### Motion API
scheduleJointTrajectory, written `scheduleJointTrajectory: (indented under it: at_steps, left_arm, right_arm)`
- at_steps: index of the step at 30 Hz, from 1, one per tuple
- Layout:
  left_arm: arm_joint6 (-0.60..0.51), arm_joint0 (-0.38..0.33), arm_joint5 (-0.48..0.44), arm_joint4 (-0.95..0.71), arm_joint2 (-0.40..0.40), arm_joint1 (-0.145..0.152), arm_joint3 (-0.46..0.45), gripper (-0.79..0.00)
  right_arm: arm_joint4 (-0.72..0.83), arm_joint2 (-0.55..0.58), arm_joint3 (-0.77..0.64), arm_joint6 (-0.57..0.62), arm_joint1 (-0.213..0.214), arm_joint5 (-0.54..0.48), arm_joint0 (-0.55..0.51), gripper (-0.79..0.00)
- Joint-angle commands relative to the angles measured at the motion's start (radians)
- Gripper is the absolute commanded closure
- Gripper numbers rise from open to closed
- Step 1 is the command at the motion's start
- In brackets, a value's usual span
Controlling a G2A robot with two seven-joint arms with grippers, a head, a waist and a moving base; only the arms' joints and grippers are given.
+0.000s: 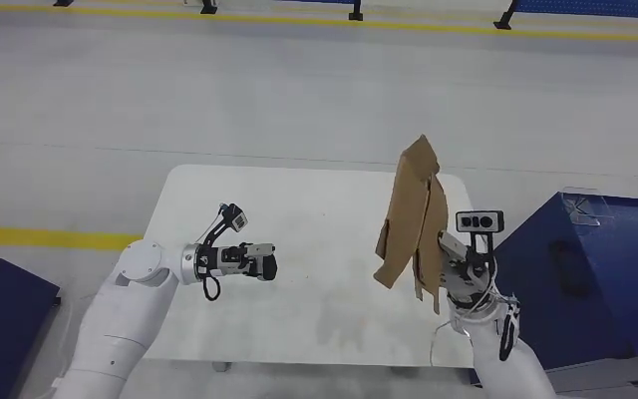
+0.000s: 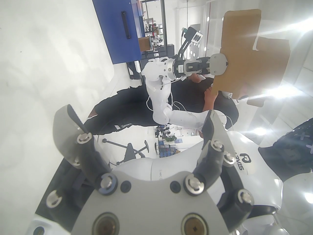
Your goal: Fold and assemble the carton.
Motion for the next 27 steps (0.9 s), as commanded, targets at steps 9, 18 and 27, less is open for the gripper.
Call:
scheduleJointTrajectory:
  at_steps: [9, 18, 27]
  left_arm:
    - [0.000, 0.000, 0.000, 0.000, 0.000, 0.000, 0.000, -0.785]
    - [0.000, 0.000, 0.000, 0.000, 0.000, 0.000, 0.000, -0.785]
    - [0.000, 0.000, 0.000, 0.000, 0.000, 0.000, 0.000, -0.785]
  right_arm:
    - [-0.884, 0.352, -0.140, -0.383, -0.030, -0.485, 0.085, 0.000]
    - [-1.113, 0.422, -0.206, -0.554, -0.060, -0.485, 0.079, 0.000]
    - [-1.113, 0.422, -0.206, -0.554, -0.060, -0.485, 0.079, 0.000]
